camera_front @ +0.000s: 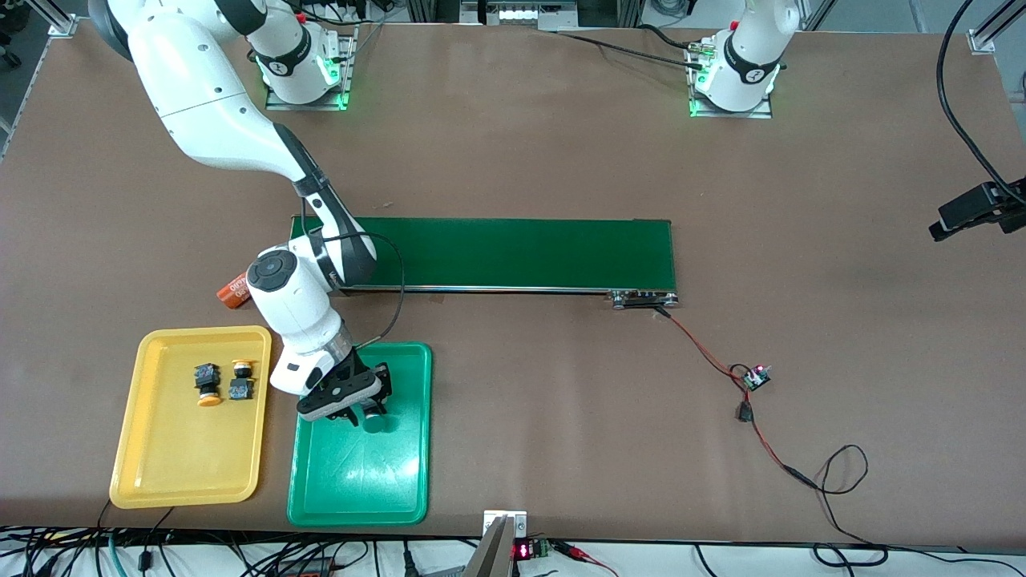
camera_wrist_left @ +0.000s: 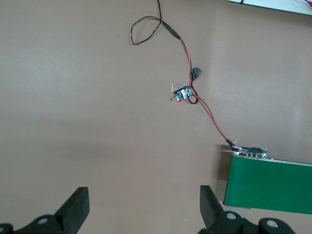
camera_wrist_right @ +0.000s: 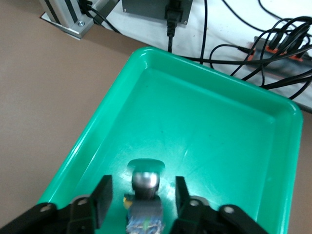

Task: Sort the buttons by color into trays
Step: 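Carry the green button into the green tray and open the right gripper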

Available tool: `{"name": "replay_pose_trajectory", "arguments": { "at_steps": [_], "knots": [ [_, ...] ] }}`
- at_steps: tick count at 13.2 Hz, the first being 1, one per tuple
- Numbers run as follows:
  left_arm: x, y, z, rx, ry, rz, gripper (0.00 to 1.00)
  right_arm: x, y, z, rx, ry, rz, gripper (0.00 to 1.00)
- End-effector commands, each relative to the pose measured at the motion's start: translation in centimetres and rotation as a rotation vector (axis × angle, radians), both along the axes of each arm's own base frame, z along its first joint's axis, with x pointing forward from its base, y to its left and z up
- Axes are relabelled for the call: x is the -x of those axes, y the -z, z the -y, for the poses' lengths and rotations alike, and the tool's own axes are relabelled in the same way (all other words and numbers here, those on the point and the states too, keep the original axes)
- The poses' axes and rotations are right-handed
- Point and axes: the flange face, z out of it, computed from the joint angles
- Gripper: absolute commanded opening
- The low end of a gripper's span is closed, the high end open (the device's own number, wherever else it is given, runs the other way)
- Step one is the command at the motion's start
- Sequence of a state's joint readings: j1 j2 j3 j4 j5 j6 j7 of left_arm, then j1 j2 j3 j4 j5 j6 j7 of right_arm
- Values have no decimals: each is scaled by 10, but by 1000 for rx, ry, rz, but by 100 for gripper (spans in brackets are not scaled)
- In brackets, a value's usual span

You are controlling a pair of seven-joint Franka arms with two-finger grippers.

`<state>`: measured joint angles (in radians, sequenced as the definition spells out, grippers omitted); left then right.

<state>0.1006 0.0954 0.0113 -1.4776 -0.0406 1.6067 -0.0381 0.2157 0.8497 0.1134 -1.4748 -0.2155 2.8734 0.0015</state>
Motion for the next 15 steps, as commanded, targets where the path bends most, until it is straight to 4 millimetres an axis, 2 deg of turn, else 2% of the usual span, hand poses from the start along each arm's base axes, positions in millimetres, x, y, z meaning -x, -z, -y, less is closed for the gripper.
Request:
{"name": "replay_pose_trajectory", "arguments": {
  "at_steps": [1,2,4,10,12,15],
  "knots": [
    [-2,0,2,18,3,4,100,-5,1,0,-3,-2,32,95],
    [-3,0,4,18,7,4,100,-4,-5,-1,-5,-2,36,95],
    [-3,1,6,18,10,4,100,13,-27,3,29,2,-26,95],
    [-2,-1,2,21,1,2,100,56,-150,26,165,91,-255,95],
    [-2,0,2,21,3,3,100,69,-192,49,192,137,-321,98],
    [-1,-2,9,19,17,1,100,91,-241,91,155,212,-448,100]
  ]
}}
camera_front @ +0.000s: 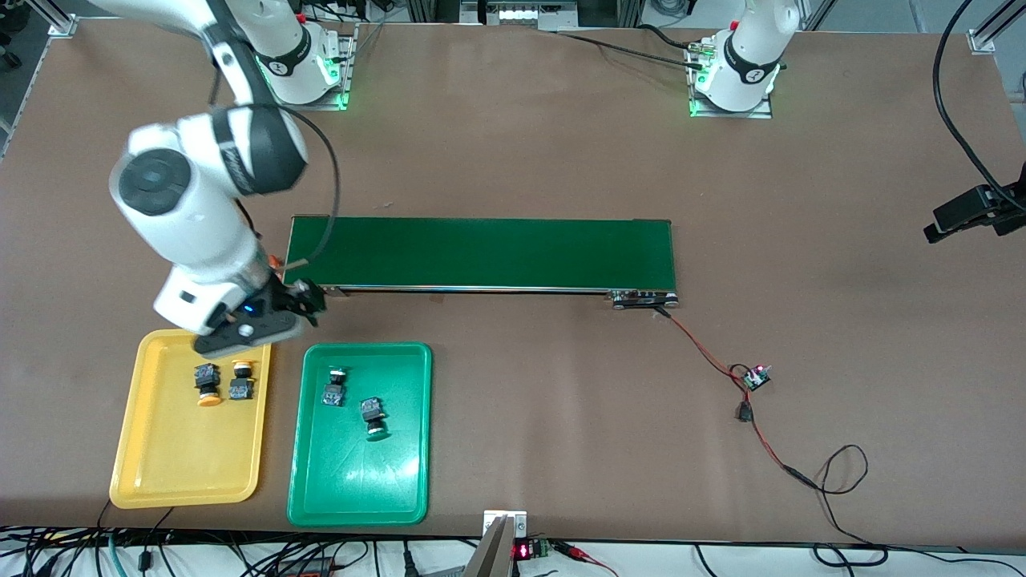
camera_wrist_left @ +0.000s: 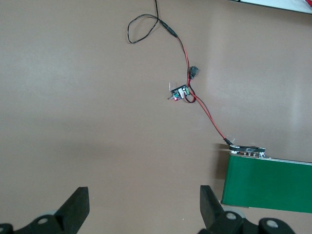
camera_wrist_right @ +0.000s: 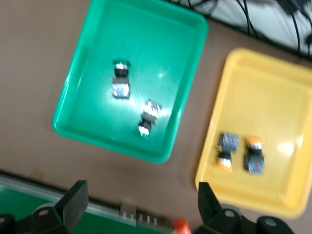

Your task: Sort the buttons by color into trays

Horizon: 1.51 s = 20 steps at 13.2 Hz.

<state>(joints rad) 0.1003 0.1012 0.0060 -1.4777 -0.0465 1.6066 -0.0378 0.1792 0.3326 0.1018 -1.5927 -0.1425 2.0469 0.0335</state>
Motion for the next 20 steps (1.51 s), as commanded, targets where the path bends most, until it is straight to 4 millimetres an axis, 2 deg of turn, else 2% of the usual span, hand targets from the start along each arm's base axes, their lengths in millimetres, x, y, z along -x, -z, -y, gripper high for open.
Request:
{"name": "replay_pose_trajectory", "arguments": {
  "at_steps": [1,4,6,7,11,14,17,20],
  "knots": [
    [2,-7,8,6,17,5,100,27,-35,36,-9,62,-78,100],
    [9,-8,16,7,30,-36,100,45,-76,70,3,120,-90,100],
    [10,-10,28,0,55,-34,100,57,-102,107,-48,194,-102,100],
    [10,-10,28,0,55,-34,100,61,-111,122,-57,218,-100,100],
    [10,-11,25,1,50,-32,100,85,-138,153,-49,223,-99,100],
    [12,-16,32,-3,63,-17,100,103,-148,154,-34,240,-173,100],
    [15,-17,36,-6,69,-2,100,104,-153,152,-30,230,-174,100],
    [22,-6,35,-8,65,-5,100,115,-163,146,-30,219,-183,100]
  ]
}}
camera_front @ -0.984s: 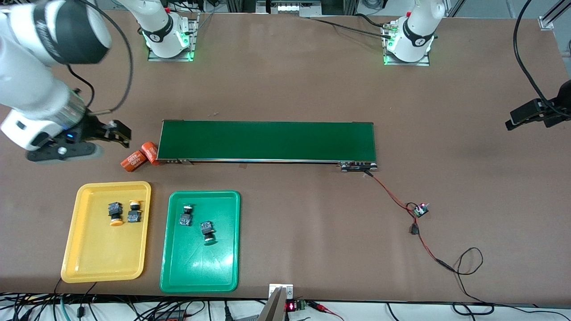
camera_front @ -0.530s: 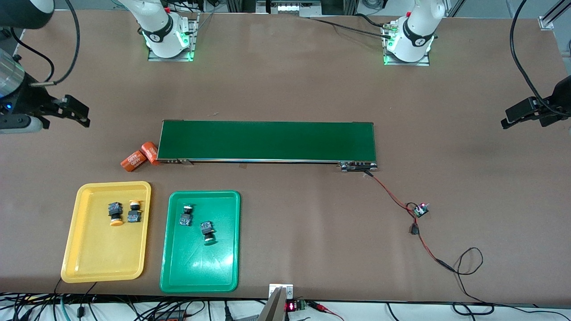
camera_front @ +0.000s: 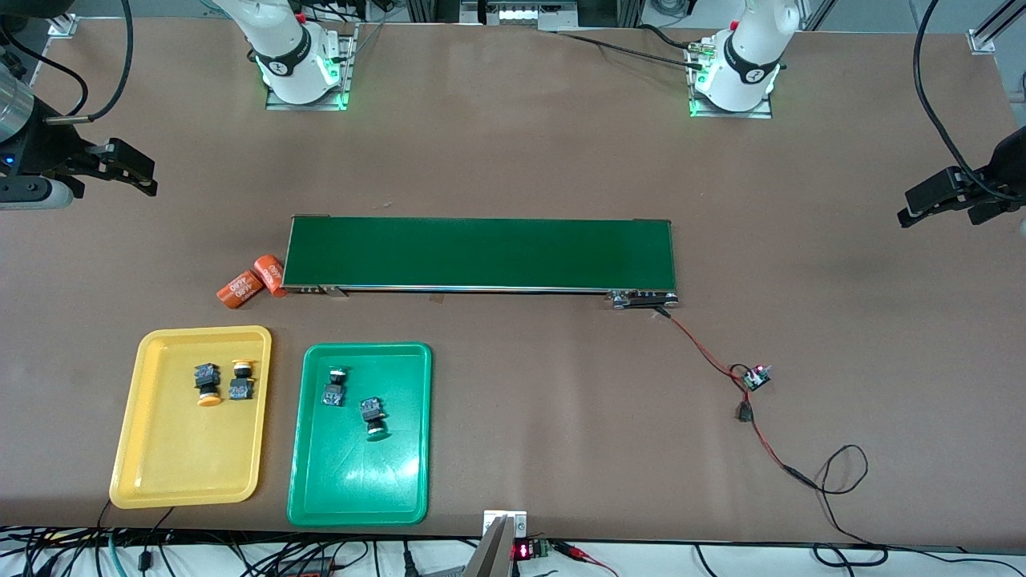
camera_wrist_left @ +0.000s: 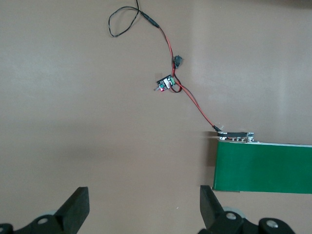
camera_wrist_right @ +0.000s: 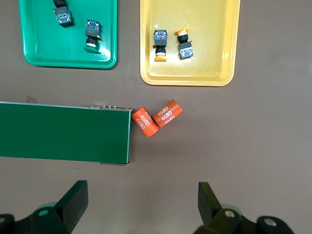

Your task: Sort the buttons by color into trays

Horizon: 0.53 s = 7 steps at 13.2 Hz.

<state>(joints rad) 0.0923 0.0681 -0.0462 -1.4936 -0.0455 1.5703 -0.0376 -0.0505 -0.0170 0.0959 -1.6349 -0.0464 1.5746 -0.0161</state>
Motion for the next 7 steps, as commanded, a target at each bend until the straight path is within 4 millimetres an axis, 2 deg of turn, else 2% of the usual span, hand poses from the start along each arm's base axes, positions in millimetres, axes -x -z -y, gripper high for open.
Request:
{"name": "replay_pose_trajectory", "arguments": {
  "at_steps": [1,4,7],
  "knots": [
    [11,3,1,-11,4,14,100,18,-18,-4,-14,-17,-6,100],
    [13,4,1,-16,5,14,100,25,-26,-3,-17,-19,-1,100],
    [11,4,0,-20,4,46,100,9,-13,-3,-8,-22,19,100]
  ]
}}
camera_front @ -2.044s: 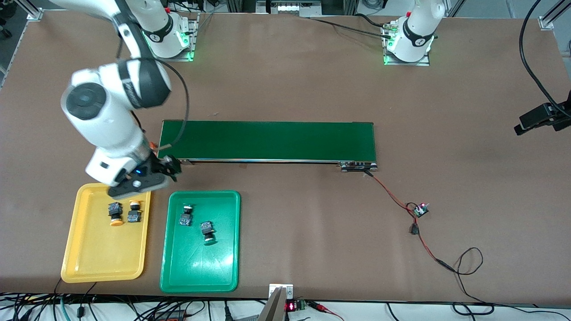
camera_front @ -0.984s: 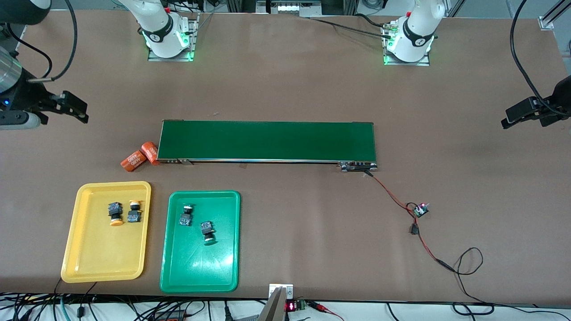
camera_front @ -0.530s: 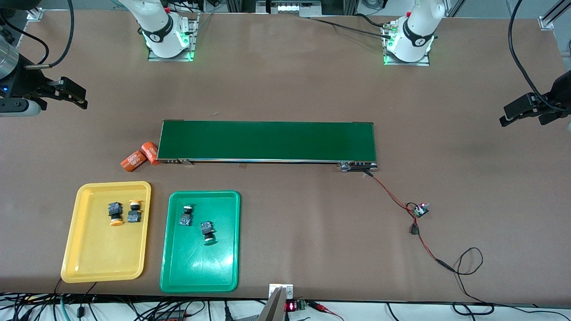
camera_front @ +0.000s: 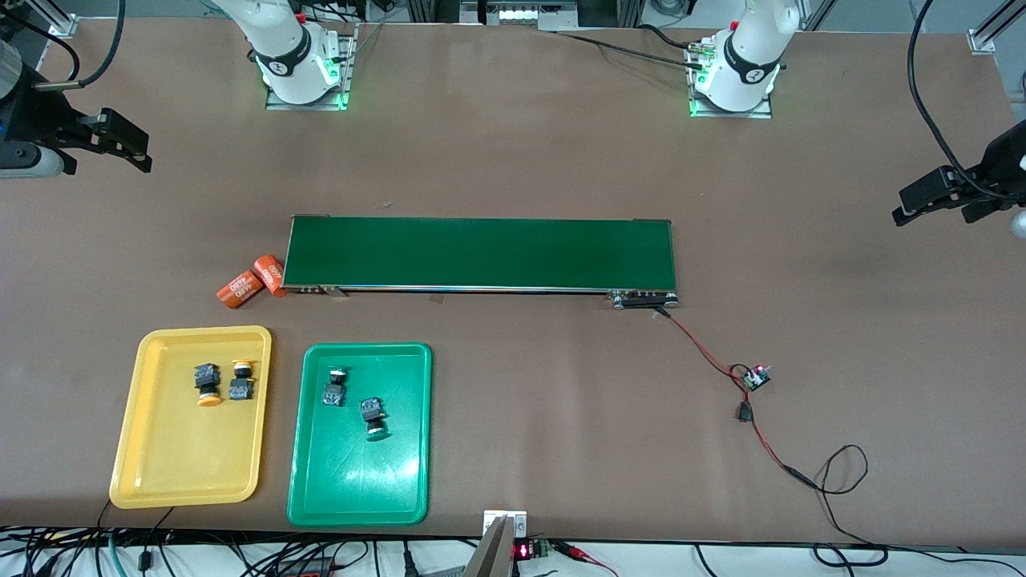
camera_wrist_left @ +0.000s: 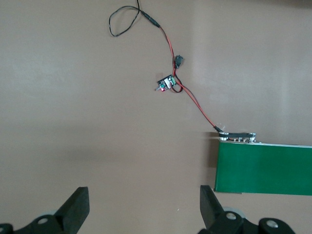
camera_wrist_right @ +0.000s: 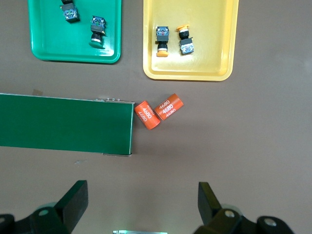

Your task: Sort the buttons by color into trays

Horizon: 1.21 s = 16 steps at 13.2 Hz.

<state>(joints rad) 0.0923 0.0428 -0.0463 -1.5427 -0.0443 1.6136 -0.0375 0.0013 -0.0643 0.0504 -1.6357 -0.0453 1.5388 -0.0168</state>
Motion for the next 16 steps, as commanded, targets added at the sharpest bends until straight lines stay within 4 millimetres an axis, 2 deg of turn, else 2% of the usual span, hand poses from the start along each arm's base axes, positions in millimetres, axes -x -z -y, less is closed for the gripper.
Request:
{"name": "replay_pose_trajectory", "arguments": {
  "at_steps": [1,2,5,9,11,15,16],
  "knots": [
    [10,0,1,-18,8,39,100,-14,15,0,-9,-20,14,100],
    [16,1,3,-19,8,56,100,-18,18,-1,-8,-22,21,100],
    [27,5,4,-22,6,66,100,-24,25,-20,-12,-47,27,100],
    [37,12,7,-18,12,-18,100,-29,31,-21,-16,-50,25,100],
    [38,12,20,-21,34,-33,100,-29,31,-18,-15,-41,24,100],
    [39,7,17,-18,24,-29,100,-24,23,-10,-6,-37,30,100],
    [42,2,14,-18,15,-29,100,-25,24,3,-4,-23,27,100]
  ]
}}
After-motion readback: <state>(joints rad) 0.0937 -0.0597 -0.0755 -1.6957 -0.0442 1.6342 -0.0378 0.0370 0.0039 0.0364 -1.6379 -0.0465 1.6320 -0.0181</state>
